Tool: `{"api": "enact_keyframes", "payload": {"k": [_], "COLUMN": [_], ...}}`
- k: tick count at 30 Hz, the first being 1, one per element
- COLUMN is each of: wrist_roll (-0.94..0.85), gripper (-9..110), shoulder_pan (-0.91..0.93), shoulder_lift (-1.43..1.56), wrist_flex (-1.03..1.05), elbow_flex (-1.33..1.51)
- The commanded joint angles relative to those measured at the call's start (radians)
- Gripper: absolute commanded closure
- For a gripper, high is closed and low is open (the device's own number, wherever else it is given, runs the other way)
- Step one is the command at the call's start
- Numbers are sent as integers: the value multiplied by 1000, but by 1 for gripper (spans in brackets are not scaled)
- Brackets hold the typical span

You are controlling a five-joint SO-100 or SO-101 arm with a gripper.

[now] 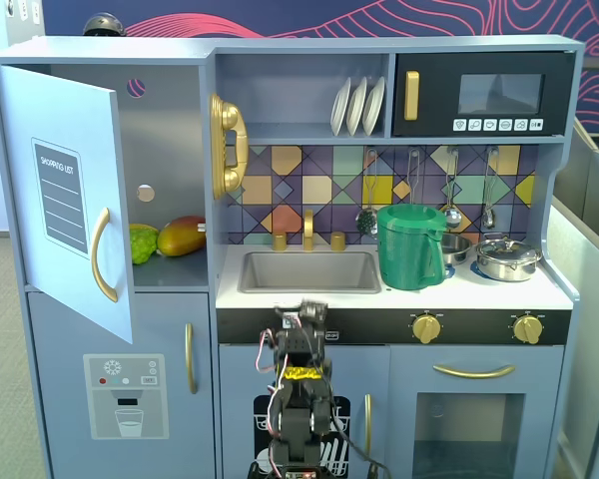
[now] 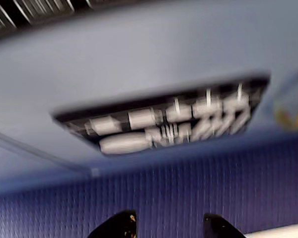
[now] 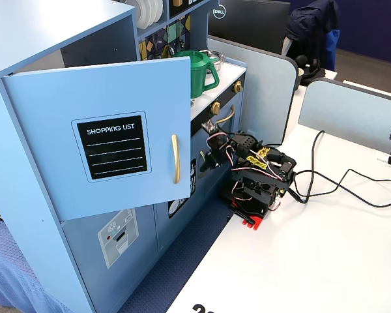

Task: Open the left cabinet door

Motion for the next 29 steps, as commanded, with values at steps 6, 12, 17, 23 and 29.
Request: {"api": "enact_keyframes", "payload": {"k": [6,12,17,23,29], "wrist_roll": [40,-43,-97,-117,-114], "gripper": [93,96,101,101,101], "shoulder_pan": [-17,28,52,54,40], "shoulder_lift": [77,118,118,120,120], "wrist_flex": [176,387,434,437,437], "elbow_flex": [61,61,61,61,61]}}
